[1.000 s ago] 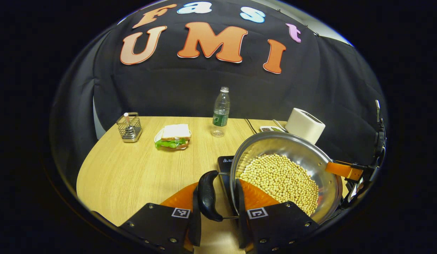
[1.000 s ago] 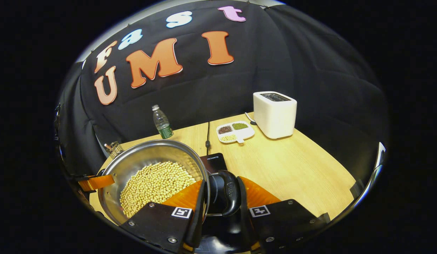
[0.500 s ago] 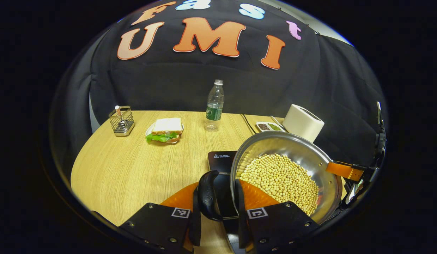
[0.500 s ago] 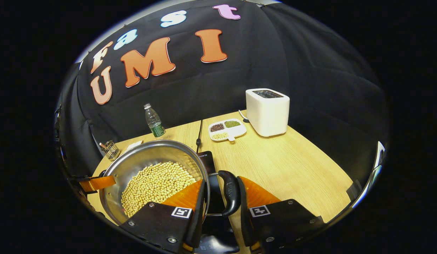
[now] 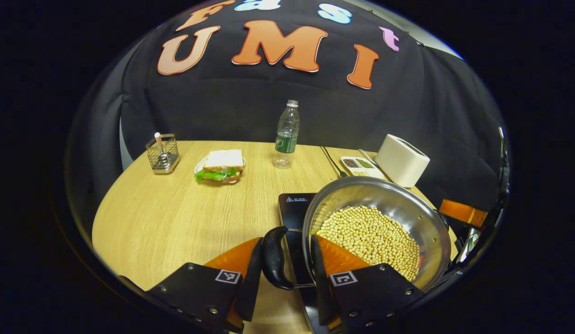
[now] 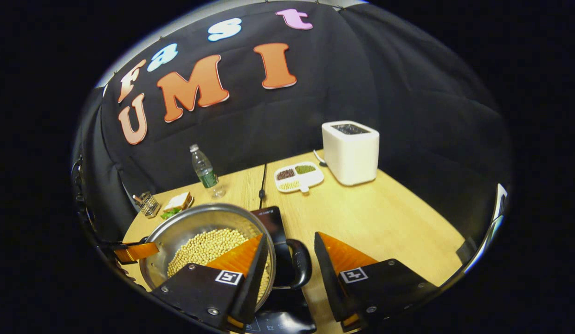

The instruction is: First push the handle of the pot to place it horizontally, then grasp the pot with both hands and set it on the induction cooktop.

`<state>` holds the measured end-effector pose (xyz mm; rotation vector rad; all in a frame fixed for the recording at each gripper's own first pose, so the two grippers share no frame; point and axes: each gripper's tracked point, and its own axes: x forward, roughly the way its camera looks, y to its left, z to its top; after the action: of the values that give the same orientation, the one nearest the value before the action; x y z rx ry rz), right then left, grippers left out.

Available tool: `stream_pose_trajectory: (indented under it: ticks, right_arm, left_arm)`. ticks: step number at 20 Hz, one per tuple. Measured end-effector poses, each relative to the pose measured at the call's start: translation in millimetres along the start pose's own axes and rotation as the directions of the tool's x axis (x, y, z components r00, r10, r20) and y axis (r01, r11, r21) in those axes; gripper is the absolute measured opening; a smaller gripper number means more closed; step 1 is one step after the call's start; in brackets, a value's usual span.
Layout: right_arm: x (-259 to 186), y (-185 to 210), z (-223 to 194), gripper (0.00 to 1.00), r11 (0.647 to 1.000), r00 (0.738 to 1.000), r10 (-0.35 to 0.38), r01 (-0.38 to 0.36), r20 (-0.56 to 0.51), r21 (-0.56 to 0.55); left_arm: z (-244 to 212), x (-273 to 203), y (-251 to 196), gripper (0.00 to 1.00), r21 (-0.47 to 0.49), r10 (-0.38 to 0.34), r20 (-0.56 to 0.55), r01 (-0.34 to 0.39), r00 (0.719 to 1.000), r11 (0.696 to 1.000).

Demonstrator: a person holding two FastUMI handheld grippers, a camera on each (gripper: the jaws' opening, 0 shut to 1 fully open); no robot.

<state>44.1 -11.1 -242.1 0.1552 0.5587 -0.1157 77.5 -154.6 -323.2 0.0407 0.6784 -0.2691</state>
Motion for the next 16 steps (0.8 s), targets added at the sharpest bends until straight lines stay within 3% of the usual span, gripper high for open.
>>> stream_pose_trajectory:
  ticks: [2, 5, 11, 16]
  right_arm:
    - [-21, -1, 31, 0.76, 1.000, 0.998, 0.005, -0.004, 0.065, -0.015]
    - [-49, -3, 74, 0.94, 0.999, 0.984, -0.003, 0.011, 0.179, -0.042]
    - [-107, -2, 139, 0.94, 0.996, 0.944, 0.015, 0.014, 0.330, -0.086]
    - [-143, -4, 173, 0.94, 0.997, 0.910, 0.025, 0.007, 0.414, -0.077]
  left_arm:
    - [29, -17, 0, 0.57, 0.030, 0.011, 0.090, -0.014, 0.996, 0.999]
    - [72, -50, 1, 0.83, 0.020, 0.026, 0.206, -0.031, 0.978, 0.999]
    - [154, -127, 33, 0.82, 0.024, 0.129, 0.426, -0.154, 0.896, 0.988]
    - [201, -184, 65, 0.80, 0.006, 0.211, 0.555, -0.258, 0.805, 0.966]
